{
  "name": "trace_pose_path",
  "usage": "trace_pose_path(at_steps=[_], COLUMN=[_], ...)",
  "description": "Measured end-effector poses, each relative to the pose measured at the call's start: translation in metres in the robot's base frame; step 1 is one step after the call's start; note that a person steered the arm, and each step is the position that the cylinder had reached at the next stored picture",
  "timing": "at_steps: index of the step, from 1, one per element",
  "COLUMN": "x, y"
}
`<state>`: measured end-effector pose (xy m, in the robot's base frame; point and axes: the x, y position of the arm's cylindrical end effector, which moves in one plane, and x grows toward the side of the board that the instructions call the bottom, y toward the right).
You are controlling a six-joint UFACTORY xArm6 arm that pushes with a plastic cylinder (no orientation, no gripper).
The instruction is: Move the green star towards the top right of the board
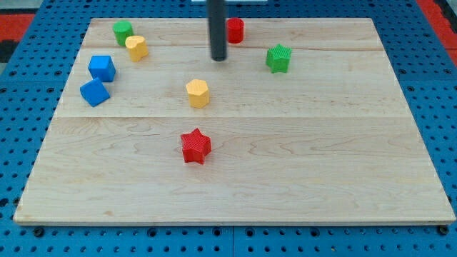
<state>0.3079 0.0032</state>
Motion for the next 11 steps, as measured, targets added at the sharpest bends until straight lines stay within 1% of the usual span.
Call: trace_pose_path(at_steps=[1, 2, 3, 4, 6, 7, 8, 9, 10, 11], x=[0.019, 0.012, -0.022, -0.027, -0.045, -0.045, -0.042, -0.019, 0.022, 0.023], y=[0.071, 0.112, 0.108, 0.143, 0.158, 0.178, 0.155, 0.121, 0.058, -0.032])
